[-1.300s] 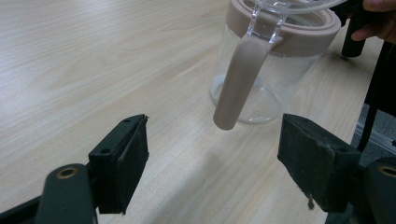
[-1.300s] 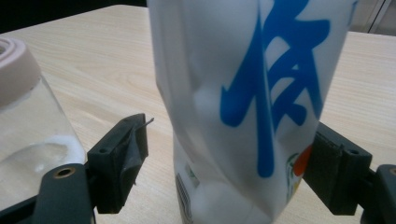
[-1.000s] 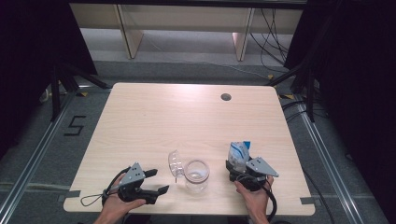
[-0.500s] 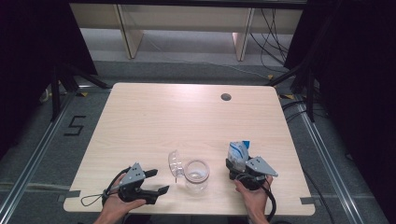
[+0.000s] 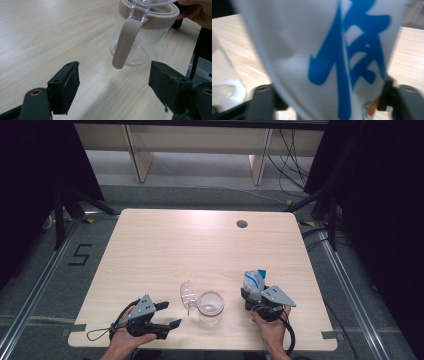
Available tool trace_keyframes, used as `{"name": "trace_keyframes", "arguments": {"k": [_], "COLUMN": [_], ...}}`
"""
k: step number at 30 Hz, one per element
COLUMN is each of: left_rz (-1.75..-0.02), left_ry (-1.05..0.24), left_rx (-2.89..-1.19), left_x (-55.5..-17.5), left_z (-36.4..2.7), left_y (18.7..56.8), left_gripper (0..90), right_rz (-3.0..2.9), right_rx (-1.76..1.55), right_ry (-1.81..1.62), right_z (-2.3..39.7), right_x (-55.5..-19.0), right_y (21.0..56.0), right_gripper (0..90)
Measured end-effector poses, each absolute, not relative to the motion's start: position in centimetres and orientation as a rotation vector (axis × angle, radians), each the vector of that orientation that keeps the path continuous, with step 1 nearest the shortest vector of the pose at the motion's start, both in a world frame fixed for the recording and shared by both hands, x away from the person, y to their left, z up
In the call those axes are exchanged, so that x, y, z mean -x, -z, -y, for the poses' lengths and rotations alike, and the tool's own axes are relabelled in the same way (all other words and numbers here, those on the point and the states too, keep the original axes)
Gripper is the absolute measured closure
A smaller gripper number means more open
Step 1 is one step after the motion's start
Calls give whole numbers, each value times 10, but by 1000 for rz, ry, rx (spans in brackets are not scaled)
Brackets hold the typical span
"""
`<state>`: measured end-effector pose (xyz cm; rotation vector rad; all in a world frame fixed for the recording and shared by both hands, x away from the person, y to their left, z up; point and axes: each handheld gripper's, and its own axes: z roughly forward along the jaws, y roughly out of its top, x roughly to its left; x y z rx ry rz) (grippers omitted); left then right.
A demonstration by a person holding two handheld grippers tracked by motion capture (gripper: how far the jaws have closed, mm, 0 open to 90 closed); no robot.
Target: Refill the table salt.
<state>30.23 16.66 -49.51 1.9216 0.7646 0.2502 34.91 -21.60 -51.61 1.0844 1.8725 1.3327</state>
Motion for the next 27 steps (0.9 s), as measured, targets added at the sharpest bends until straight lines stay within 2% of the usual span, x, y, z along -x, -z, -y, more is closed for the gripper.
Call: {"name": "trace_keyframes", "arguments": {"k": [6, 14, 27], "left_rz": [-786, -760, -761], "left_ry": [-235, -249, -259], "left_rx": [-1911, -1919, -1923], "left_x": [-301, -303, -302], "left_z": [-166, -167, -168], "left_y": [495, 495, 494], "left_gripper": [242, 244, 247], "right_rz": [-1904, -1937, -2048], "right_rx": [-1065, -1063, -722], "right_ry": [-1335, -1337, -1296], "right_z": [216, 217, 206], "right_x": [-350, -350, -347], "right_y": [515, 512, 501], "right_gripper": [432, 454, 468]}}
